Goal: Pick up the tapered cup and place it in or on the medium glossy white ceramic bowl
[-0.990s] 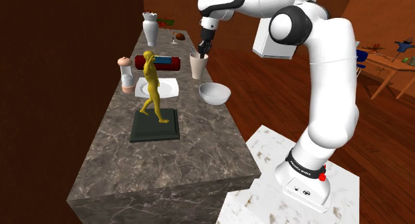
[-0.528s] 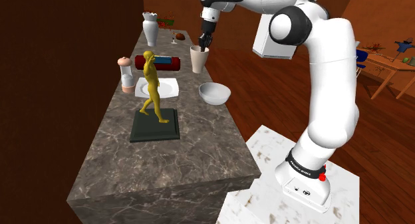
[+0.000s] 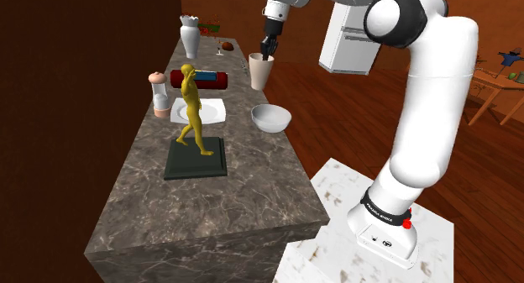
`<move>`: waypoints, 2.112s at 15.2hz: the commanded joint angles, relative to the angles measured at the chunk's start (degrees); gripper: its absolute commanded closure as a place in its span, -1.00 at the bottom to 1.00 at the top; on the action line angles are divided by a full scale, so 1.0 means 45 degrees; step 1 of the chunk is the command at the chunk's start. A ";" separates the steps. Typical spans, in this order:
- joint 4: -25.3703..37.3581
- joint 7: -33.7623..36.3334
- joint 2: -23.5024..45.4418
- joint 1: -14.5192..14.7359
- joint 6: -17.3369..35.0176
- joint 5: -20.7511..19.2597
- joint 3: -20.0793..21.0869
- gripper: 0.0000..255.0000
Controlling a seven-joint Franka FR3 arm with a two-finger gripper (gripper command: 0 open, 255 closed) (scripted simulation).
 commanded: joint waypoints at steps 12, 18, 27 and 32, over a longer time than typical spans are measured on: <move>-0.5583 -0.0024 -0.4333 0.0278 0.1375 -0.0940 -0.0126 1.00; -0.6491 -0.0156 -0.4231 0.0282 0.2375 -0.0880 -0.0123 1.00; -0.7652 -0.0398 -0.3893 0.0284 0.3847 -0.0717 -0.0122 1.00; -0.7816 -0.0443 -0.3819 0.0284 0.4080 -0.0682 -0.0121 1.00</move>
